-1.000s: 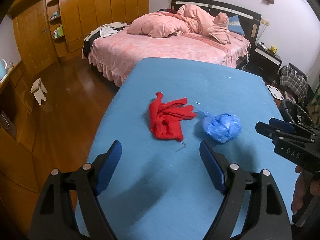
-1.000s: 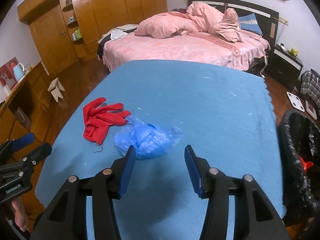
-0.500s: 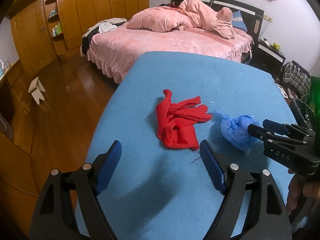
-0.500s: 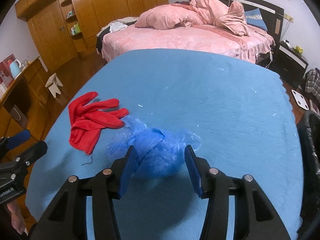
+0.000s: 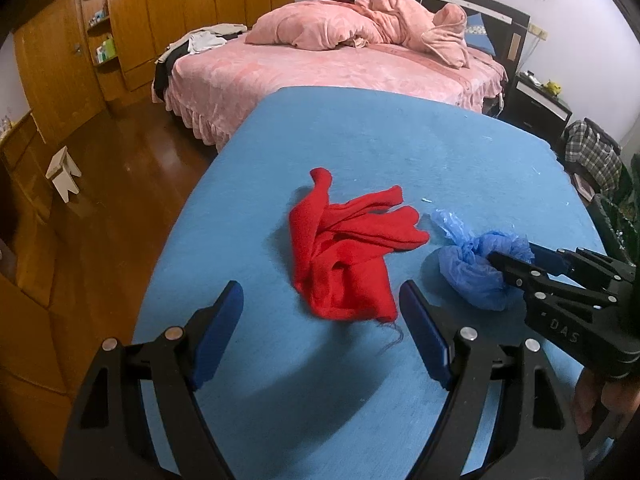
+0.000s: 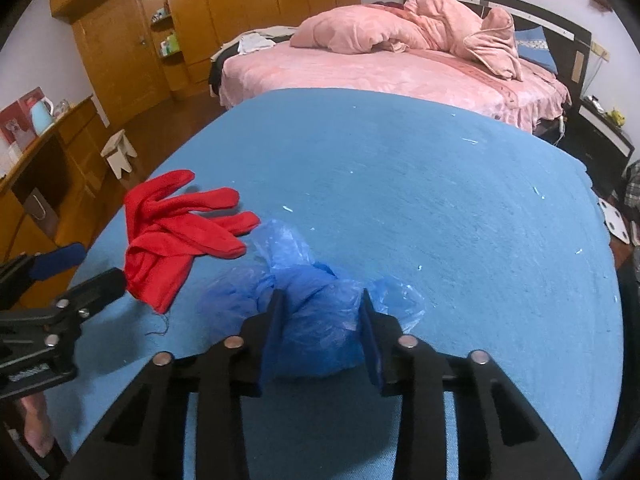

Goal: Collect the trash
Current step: 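Grasp the blue plastic bag with the right tool while the left tool grasps the red glove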

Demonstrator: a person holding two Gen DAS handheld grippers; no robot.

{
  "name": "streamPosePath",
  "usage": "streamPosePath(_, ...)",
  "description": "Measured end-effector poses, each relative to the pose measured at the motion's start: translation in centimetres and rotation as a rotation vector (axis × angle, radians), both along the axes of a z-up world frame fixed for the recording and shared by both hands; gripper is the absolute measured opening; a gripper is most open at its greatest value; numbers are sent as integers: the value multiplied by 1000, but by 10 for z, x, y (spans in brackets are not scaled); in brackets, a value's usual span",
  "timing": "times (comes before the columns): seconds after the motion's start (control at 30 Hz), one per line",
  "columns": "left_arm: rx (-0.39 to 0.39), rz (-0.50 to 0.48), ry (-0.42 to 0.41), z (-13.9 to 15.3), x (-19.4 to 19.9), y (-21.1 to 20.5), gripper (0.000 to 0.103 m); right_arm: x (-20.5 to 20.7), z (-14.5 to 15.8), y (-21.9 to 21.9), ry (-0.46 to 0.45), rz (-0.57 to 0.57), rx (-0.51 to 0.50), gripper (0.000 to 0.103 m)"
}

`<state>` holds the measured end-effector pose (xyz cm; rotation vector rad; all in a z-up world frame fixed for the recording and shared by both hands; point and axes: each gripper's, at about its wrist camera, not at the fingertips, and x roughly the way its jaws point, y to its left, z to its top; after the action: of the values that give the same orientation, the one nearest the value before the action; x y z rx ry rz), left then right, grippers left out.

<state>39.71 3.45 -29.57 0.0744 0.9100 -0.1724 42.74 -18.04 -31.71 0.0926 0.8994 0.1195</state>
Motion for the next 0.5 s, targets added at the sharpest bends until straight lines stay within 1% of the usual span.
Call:
streamPosePath(0.13, -7, -2, 0, -2, 4, -4, 78, 1, 5, -5, -4, -3, 20, 26)
streamPosePath(0.37, -10, -15, -1, -4, 14, -16, 78, 4, 18, -24, -47, -50, 17, 24)
streamPosePath(0.5, -6, -18, 13, -15, 28, -23, 78, 10, 16, -32, -46, -62, 15, 24)
